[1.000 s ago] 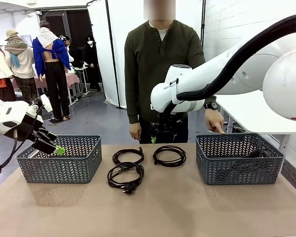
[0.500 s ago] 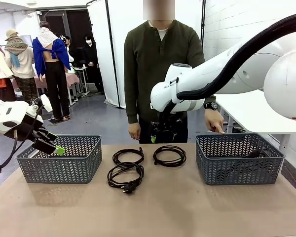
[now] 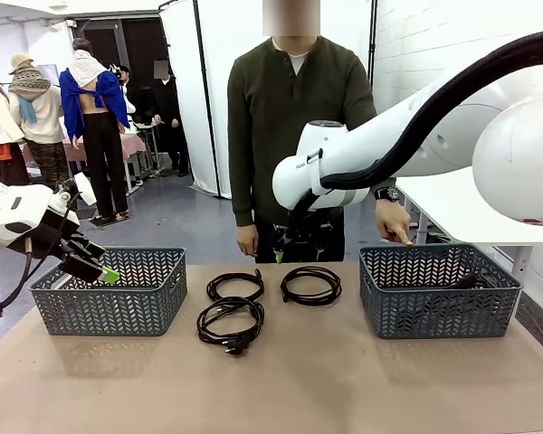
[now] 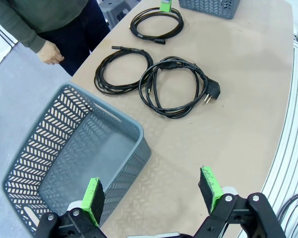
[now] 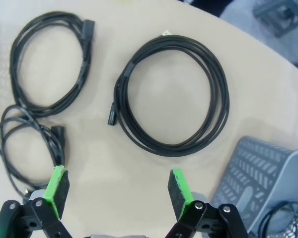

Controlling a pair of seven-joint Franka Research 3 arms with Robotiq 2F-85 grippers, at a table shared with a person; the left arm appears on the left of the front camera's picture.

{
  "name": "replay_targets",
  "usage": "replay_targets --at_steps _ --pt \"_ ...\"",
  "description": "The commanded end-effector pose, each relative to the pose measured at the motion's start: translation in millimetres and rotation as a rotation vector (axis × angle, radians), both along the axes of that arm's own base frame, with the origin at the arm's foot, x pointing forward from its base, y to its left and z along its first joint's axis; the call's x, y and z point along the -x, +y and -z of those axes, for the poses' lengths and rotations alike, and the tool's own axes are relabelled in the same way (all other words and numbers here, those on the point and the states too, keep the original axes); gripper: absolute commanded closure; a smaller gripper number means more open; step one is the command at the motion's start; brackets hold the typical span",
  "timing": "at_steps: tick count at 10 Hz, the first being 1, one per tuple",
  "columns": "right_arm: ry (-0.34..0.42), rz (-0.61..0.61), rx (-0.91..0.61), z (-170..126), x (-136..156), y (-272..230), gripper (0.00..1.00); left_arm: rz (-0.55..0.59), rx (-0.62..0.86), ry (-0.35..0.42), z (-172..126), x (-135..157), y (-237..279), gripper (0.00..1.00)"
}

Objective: Organize the cables according to human instructions.
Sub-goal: Pick up a bundle of cables and place it in the basket indicated by the human.

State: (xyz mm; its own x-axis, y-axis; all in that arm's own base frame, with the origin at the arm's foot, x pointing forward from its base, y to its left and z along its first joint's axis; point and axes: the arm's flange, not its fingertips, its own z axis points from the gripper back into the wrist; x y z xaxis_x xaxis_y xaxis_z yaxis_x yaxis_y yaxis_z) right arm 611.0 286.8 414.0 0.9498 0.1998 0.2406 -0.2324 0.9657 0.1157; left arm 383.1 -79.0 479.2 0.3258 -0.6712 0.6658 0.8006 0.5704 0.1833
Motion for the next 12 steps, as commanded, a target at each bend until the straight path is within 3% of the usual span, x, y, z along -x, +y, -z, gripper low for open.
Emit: replay_targets --at_steps 1,5,12 --pt "0.029 0.145 0.047 7 -17 19 0.0 0.007 0.005 -0.001 2 -2 3 0.0" --pt "0.096 0.271 0.087 33 -49 32 0.0 0.007 0.005 -0.001 2 -2 3 0.0" --pt "0.09 0.365 0.123 68 -76 36 0.0 0.007 0.005 -0.001 2 -2 3 0.0"
